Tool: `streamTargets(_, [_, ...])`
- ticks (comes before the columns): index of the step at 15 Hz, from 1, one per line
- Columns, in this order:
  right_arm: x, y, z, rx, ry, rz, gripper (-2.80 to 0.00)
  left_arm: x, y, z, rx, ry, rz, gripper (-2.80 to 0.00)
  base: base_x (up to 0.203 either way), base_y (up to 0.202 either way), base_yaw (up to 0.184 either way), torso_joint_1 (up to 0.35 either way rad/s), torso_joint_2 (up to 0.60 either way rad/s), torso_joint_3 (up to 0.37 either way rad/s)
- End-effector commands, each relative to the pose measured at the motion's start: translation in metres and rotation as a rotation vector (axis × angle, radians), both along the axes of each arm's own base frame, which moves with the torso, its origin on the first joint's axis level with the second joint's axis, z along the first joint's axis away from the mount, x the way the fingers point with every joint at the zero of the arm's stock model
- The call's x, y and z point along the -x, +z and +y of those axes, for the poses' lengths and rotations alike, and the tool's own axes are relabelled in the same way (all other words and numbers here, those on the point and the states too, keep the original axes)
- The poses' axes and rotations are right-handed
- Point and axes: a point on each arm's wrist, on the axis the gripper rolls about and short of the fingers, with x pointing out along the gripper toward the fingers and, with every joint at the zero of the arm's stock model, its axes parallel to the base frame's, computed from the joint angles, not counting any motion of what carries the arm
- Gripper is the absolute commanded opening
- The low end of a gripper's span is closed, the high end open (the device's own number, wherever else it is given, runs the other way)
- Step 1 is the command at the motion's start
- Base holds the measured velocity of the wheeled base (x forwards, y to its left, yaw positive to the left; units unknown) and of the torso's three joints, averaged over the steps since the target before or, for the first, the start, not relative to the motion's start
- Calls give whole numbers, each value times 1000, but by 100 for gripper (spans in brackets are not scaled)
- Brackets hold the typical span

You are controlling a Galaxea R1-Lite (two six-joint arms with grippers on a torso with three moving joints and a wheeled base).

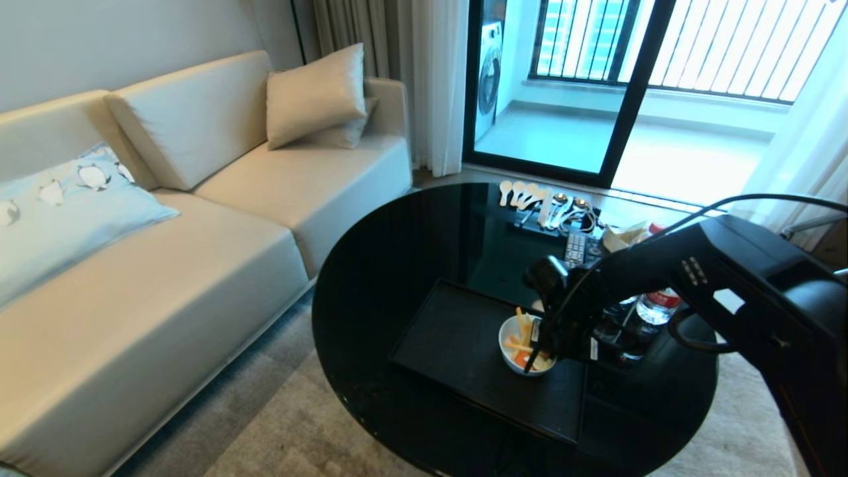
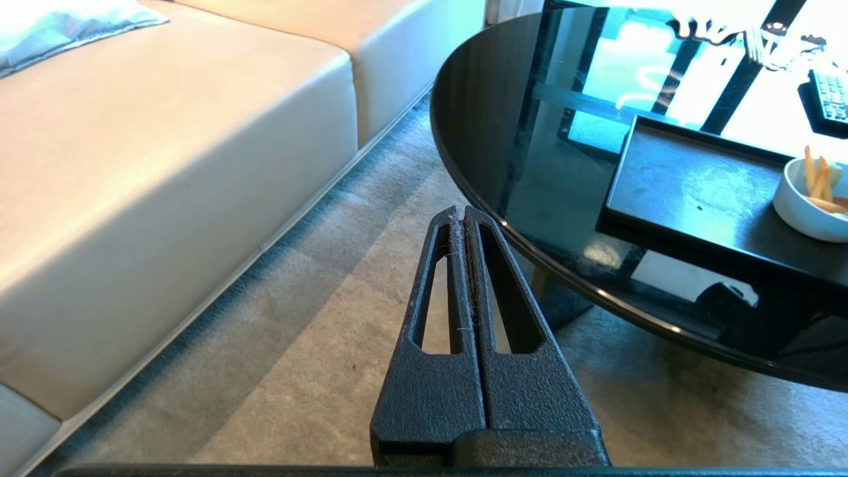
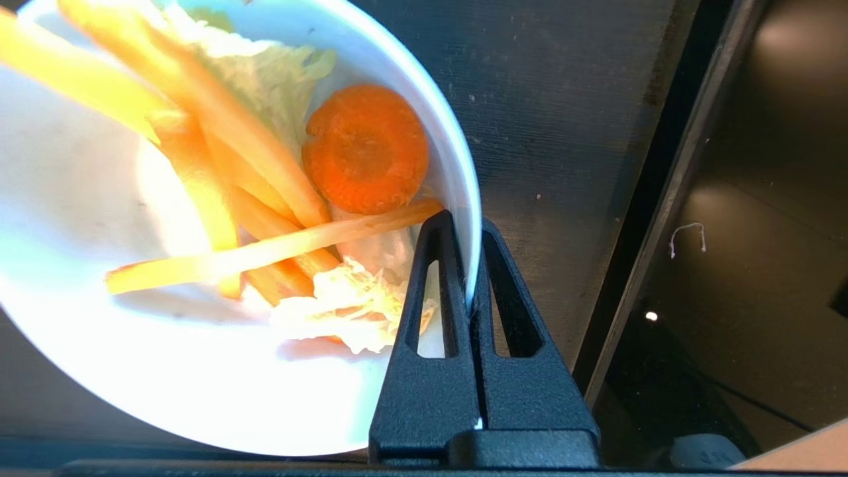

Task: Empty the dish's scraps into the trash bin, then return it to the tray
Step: Pick up the bowl with leftover food

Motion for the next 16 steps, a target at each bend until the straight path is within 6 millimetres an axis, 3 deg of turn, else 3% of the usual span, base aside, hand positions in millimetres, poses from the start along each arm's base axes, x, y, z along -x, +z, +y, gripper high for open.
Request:
streamTargets(1, [1,0,0,1,-6,3,-280,0,0,0,1,0,-1,-280,0,0,0,0,0,0])
streamTargets(5, [1,0,0,-1,-9,4,-280,0,0,0,1,0,0,-280,0,0,0,0,0,0])
streamTargets(10, [5,19,-2,-37,-63,-31,-280,0,0,0,1,1,1,-280,0,0,0,0,0,0])
streamTargets(16, [35,51,-14,-74,-98,-37,-280,0,0,0,1,0,0,-280,0,0,0,0,0,0])
